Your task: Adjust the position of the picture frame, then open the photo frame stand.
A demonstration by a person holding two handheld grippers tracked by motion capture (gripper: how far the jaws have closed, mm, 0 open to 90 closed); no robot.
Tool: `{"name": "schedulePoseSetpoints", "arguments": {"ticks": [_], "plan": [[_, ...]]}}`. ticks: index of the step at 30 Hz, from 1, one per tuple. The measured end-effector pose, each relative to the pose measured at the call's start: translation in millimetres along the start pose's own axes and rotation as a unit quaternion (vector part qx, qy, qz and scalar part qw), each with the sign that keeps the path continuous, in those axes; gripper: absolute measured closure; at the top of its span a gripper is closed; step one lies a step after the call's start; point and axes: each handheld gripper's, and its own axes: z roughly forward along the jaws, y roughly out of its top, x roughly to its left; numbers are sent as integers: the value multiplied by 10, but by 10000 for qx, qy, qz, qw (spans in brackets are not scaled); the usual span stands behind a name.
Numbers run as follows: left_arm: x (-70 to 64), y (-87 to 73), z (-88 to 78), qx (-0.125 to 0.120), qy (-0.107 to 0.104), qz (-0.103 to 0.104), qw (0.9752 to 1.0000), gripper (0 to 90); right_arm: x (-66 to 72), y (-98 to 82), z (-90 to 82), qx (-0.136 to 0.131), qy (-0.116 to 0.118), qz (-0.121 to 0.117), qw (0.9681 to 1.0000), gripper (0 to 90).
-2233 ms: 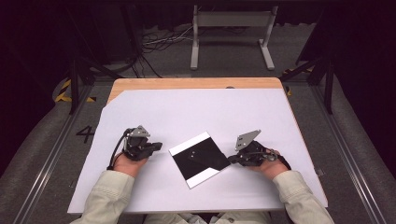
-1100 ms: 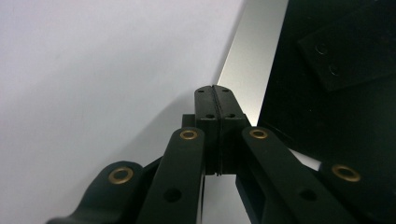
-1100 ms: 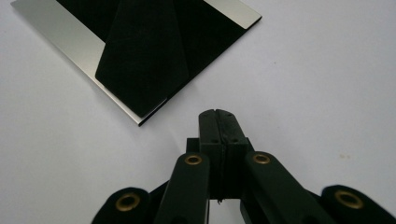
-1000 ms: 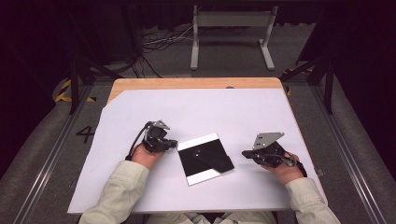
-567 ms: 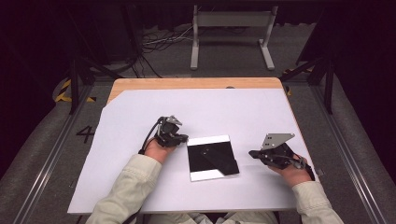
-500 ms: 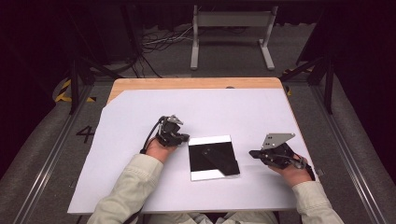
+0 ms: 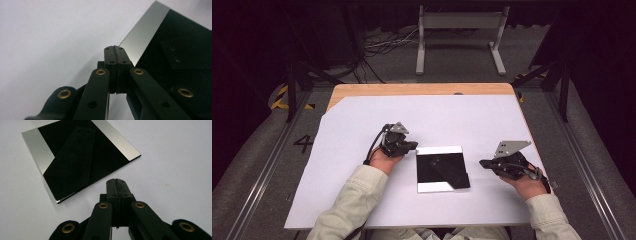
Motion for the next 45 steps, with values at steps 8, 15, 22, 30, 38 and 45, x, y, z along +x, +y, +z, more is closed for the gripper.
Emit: {"name": "schedulePoseSetpoints", "arguments": {"ticks": [8,15,22,30,38,45], "plan": [[-41,-117,-274,-189,-67,276,9994,848,26,-3,-51,-31,20,94,9999,900],[-49,-179,-402,-211,-139,430,9988,797,41,-14,-86,-43,79,118,9999,900],[-47,-188,-456,-248,-195,419,9986,783,91,7,-105,-49,187,105,9998,880],[-47,-252,-521,-223,-211,488,9983,766,185,22,-118,19,342,78,9994,854],[-52,-271,-531,-277,-218,485,9982,767,229,19,-55,173,516,88,9985,844],[-47,-274,-516,-253,-171,493,9983,777,253,25,-10,327,634,79,9974,841]]}}
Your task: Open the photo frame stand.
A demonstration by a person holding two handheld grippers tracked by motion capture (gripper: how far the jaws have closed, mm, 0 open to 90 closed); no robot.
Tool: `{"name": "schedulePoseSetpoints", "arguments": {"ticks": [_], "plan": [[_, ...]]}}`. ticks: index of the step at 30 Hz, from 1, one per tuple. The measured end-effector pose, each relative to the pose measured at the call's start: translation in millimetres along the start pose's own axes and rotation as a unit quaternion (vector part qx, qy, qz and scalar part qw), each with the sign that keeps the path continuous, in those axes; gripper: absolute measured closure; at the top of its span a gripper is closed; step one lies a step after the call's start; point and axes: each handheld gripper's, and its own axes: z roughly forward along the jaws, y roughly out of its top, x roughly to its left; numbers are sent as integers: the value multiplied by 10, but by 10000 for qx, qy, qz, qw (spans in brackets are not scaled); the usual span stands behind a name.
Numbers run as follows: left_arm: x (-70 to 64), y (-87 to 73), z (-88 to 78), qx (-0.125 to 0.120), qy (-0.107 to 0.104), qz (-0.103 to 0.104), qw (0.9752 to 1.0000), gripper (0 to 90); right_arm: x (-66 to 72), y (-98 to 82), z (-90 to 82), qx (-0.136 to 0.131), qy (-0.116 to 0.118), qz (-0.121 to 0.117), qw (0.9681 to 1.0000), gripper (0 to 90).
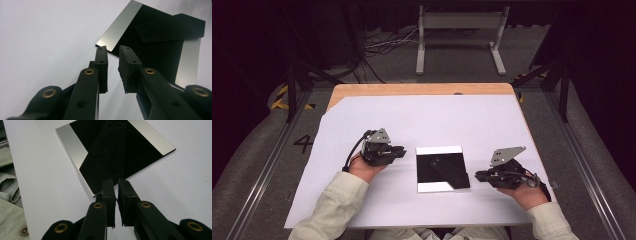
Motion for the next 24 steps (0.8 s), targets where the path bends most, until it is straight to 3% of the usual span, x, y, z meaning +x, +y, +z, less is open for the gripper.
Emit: {"name": "schedulePoseSetpoints", "arguments": {"ticks": [11,24], "plan": [[0,-8,14,11,-13,-23,10000,778,14,-11,103,433,305,33,9986,843],[-4,-7,28,37,-33,-8,10000,766,12,-32,178,762,474,127,9959,841]]}}
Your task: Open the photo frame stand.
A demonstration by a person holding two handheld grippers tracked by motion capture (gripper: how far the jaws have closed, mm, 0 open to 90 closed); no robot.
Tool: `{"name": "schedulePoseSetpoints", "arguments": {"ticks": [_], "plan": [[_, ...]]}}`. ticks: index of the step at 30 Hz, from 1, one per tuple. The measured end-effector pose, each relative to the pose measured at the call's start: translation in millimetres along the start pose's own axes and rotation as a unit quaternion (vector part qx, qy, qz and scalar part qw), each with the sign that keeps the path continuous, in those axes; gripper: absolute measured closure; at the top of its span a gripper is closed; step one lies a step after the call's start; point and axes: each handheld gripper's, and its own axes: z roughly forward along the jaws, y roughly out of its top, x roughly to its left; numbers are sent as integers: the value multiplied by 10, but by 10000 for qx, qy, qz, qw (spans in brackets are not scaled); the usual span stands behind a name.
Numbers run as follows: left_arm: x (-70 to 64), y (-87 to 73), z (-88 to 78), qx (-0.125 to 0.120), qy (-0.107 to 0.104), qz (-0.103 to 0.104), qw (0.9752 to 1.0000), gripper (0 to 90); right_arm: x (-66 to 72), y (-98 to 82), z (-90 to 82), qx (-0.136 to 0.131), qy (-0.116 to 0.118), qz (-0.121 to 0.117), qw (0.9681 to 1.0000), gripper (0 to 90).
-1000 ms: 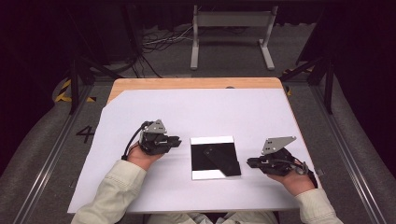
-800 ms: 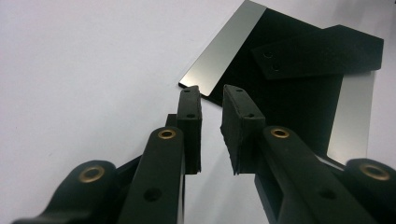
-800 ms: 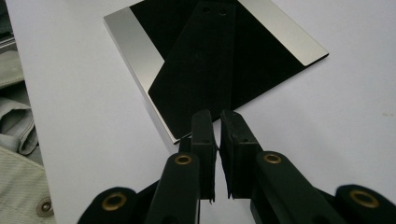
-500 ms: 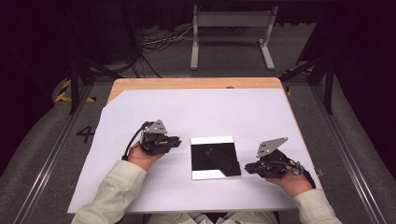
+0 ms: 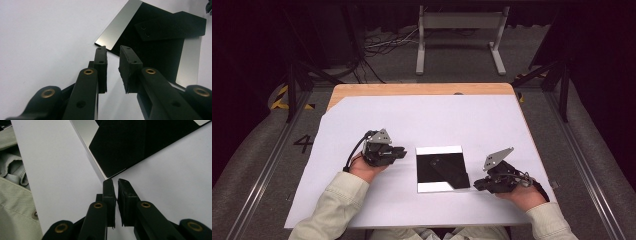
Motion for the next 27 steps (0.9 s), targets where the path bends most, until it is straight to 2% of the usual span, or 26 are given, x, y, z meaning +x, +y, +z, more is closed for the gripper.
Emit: {"name": "schedulePoseSetpoints", "arguments": {"ticks": [8,27], "plan": [[7,-13,-3,10,-6,-76,10000,709,7,17,37,185,40,13,9998,835],[14,-75,-62,43,31,-162,9999,695,32,102,145,487,100,-69,9987,839]]}}
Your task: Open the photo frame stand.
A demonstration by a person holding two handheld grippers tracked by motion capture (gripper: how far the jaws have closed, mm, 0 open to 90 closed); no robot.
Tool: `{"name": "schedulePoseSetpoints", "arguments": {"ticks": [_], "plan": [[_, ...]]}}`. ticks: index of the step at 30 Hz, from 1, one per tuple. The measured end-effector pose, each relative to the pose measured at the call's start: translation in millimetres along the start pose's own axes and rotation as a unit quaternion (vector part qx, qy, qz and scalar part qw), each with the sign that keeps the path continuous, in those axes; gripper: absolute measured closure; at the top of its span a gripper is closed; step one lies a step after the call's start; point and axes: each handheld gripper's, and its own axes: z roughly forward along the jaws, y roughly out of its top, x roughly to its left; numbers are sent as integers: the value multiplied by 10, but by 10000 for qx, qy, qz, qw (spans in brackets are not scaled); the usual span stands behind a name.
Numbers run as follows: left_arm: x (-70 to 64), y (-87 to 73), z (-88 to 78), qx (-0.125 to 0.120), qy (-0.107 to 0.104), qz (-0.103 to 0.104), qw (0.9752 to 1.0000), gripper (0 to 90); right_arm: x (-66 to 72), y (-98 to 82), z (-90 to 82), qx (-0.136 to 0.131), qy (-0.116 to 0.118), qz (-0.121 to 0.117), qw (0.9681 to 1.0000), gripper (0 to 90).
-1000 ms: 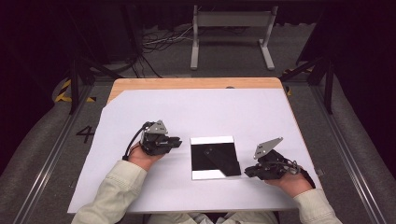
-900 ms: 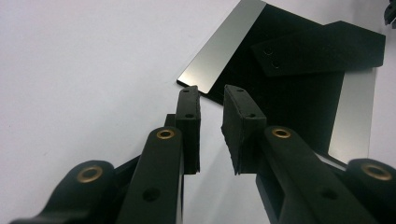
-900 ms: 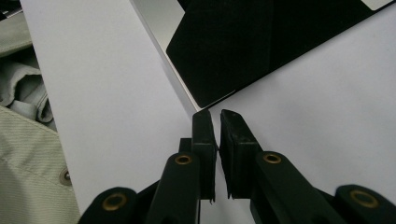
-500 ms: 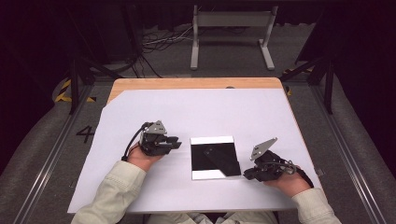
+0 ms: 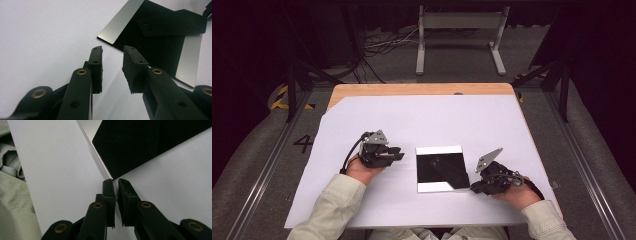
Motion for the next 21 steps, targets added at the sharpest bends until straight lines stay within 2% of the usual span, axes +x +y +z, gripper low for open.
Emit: {"name": "schedulePoseSetpoints", "arguments": {"ticks": [10,21], "plan": [[2,-29,-32,-26,43,-47,10000,684,3,32,18,43,9,-65,10000,883],[3,-32,-27,-29,26,-40,10000,675,28,56,-87,-147,-61,-131,9998,900]]}}
